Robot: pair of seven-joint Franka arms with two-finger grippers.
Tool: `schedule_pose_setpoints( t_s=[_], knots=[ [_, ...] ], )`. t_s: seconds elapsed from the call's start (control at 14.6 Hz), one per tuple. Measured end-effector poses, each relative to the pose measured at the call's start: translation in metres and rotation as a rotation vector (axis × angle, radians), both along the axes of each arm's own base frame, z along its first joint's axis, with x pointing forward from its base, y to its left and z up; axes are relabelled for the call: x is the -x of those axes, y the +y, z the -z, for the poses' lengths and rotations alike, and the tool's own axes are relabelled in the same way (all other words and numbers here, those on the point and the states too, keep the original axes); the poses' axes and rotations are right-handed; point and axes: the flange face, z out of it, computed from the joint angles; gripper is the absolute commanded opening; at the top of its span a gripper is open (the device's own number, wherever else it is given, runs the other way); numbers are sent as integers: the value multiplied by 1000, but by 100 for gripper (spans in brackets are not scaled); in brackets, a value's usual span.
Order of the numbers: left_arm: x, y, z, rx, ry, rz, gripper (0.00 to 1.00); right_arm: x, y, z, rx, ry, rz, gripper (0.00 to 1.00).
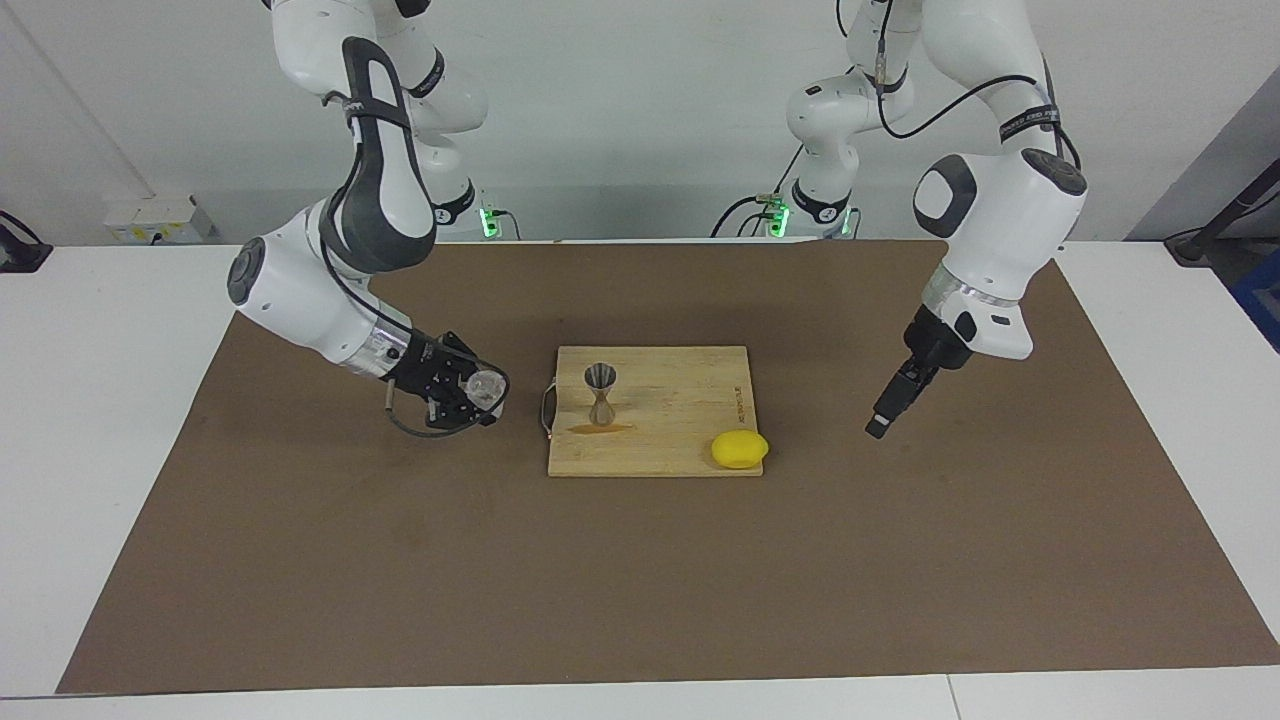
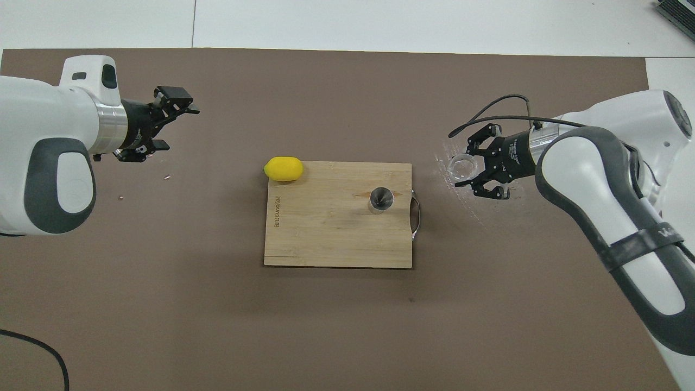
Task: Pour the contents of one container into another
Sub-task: 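Lift the glass with the right gripper while the left gripper withdraws, then tilt the glass cup over the metal cup with the right gripper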
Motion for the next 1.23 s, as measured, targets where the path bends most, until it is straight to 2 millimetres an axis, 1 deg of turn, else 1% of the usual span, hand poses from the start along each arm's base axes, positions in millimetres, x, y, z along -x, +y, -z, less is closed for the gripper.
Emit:
schedule_pose_setpoints(
  t_s=[0.21,0.34,0.48,0.55,0.82,1.03,1.17,1.23],
  knots=[
    [4,38,-7,-104,40,208,100,0,34,-2,50,-11,-3,0],
    [16,56,-21,-183,81,354,100,2,58,0,109,-17,0,0],
    [34,63,-43,-225,118,484,100,7,82,2,139,-15,-8,0],
    [44,65,-55,-240,131,525,100,9,91,2,157,-17,-11,0],
    [76,67,-91,-322,211,606,100,15,120,-6,234,-40,-38,0],
    [87,70,-126,-333,237,629,100,21,138,-7,281,-57,-78,0],
    [89,81,-146,-327,223,616,100,24,144,-7,293,-65,-96,0],
    [89,87,-151,-323,218,612,100,25,146,-7,302,-70,-105,0]
  ],
)
